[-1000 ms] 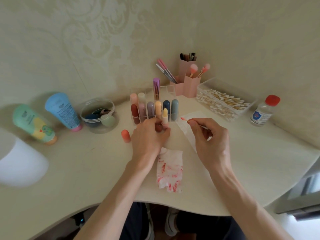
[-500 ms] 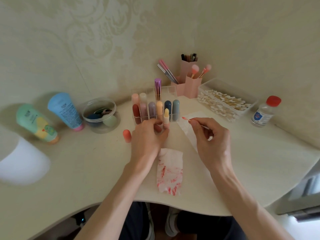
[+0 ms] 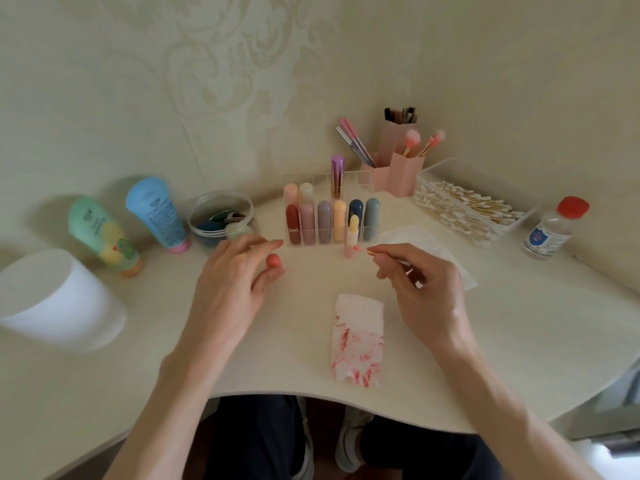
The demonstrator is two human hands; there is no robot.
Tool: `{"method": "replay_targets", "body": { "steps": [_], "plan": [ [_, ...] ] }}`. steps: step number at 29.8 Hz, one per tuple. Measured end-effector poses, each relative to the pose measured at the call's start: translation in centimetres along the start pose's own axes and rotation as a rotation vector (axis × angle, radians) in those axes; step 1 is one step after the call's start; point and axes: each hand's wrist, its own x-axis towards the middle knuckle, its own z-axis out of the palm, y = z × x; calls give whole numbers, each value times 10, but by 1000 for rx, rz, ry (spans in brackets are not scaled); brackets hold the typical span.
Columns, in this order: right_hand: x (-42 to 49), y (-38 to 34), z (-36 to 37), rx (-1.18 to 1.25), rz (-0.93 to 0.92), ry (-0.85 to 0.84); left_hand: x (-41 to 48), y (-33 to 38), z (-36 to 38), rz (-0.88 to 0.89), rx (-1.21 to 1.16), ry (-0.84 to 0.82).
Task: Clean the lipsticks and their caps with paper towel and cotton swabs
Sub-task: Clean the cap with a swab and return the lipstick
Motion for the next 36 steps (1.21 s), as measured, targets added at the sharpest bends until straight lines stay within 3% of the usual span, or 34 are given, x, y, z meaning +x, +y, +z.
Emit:
{"method": "replay_targets", "body": {
  "steps": [4, 6, 8, 11, 18, 30, 36],
  "plan": [
    [-4, -1, 4, 3, 14, -99, 0, 3, 0, -118, -176, 39],
    [-5, -1, 4, 17, 25, -101, 3, 12, -3, -315, -576, 29],
    [-5, -1, 4, 29, 9, -74, 4, 23, -8, -457, -989, -89],
    [-6, -2, 4, -12, -60, -60, 2, 30, -8, -485, -1174, -202],
    [-9, -4, 7, -59, -190, -62, -2, 37, 3, -511, -1234, -230],
    [-9, 5, 15, -338, -425, -24, -5, 37, 5, -465, -1262, -190],
    [-10, 7, 17, -333, -438, -70, -6, 38, 6, -460, -1279, -137]
  ]
}}
